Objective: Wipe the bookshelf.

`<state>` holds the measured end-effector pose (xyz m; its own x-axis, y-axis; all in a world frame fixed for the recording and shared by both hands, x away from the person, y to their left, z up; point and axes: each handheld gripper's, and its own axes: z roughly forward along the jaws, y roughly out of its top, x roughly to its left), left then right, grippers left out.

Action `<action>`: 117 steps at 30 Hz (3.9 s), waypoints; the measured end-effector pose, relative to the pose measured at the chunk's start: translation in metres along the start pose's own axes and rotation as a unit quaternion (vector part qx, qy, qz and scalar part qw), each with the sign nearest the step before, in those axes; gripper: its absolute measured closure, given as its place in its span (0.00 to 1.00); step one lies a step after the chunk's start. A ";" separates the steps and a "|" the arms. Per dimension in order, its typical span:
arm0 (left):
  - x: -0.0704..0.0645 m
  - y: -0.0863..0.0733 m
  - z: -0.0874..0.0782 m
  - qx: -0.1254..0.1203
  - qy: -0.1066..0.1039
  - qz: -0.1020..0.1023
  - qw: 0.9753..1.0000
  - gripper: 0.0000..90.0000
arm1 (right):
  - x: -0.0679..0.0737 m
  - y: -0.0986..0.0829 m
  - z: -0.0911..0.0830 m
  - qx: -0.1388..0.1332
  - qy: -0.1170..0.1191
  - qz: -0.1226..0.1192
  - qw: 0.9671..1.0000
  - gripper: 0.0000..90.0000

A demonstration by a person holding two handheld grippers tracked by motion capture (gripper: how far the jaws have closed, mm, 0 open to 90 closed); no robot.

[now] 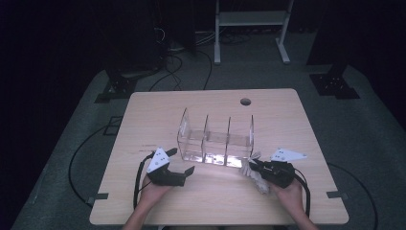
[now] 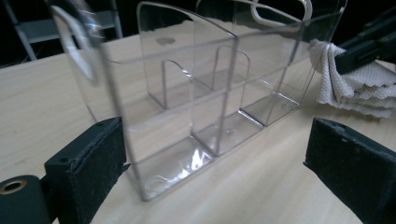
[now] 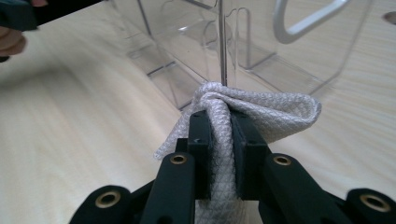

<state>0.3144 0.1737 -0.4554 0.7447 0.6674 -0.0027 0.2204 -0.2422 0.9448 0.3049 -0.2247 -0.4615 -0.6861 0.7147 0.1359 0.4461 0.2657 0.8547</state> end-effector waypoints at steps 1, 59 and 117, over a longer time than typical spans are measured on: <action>0.000 0.000 0.000 0.000 0.000 0.000 1.000 0.05 | -0.003 0.000 0.000 -0.002 -0.004 0.002 1.000 0.88; -0.017 0.009 0.006 -0.023 -0.124 0.028 0.992 0.54 | -0.042 0.019 0.004 -0.046 -0.018 -0.027 0.998 0.87; -0.027 0.011 0.008 -0.016 -0.113 0.004 0.993 0.53 | -0.062 0.006 0.039 -0.001 -0.053 0.013 0.999 0.87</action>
<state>0.3017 0.1475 -0.4472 0.8700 0.4886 -0.0653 0.1965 -0.2223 0.9550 0.3722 -0.2426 -0.4844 -0.6096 0.7858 0.1044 0.4622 0.2453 0.8522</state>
